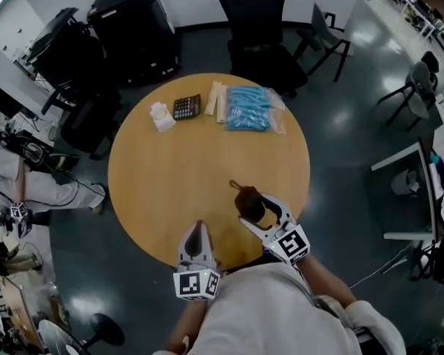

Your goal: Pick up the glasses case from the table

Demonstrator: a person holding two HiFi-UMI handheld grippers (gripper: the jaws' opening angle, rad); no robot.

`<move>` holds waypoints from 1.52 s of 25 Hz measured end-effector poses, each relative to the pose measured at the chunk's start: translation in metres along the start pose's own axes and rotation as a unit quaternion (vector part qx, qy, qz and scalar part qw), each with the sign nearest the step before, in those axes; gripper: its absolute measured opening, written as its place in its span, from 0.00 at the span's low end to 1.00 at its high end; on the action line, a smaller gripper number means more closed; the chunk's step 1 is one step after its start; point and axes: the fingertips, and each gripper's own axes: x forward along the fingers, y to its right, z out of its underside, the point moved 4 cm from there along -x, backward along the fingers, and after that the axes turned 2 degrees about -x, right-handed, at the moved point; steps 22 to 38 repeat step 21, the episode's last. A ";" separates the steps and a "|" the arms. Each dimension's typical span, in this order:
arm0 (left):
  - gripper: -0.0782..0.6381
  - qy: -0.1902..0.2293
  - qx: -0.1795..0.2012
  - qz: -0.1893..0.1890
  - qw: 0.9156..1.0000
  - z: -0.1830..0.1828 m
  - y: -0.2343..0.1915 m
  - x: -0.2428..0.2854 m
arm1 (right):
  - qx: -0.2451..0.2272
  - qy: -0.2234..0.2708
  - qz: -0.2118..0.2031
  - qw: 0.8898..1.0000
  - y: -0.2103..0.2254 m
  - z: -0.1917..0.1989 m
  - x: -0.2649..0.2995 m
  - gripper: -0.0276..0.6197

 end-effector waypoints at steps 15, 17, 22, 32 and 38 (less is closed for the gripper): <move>0.12 0.001 0.010 0.028 1.000 0.001 0.013 0.000 | 0.011 0.041 0.006 0.999 -0.031 -0.019 -0.021 0.53; 0.12 0.000 0.009 0.029 1.000 0.001 0.015 -0.002 | 0.016 0.045 0.010 0.999 -0.030 -0.018 -0.024 0.53; 0.12 0.001 0.008 0.031 0.999 0.000 0.017 -0.004 | 0.012 0.052 0.019 0.998 -0.028 -0.019 -0.028 0.53; 0.12 0.001 0.008 0.031 0.999 0.000 0.017 -0.004 | 0.012 0.052 0.019 0.998 -0.028 -0.019 -0.028 0.53; 0.12 0.001 0.008 0.031 0.999 0.000 0.017 -0.004 | 0.012 0.052 0.019 0.998 -0.028 -0.019 -0.028 0.53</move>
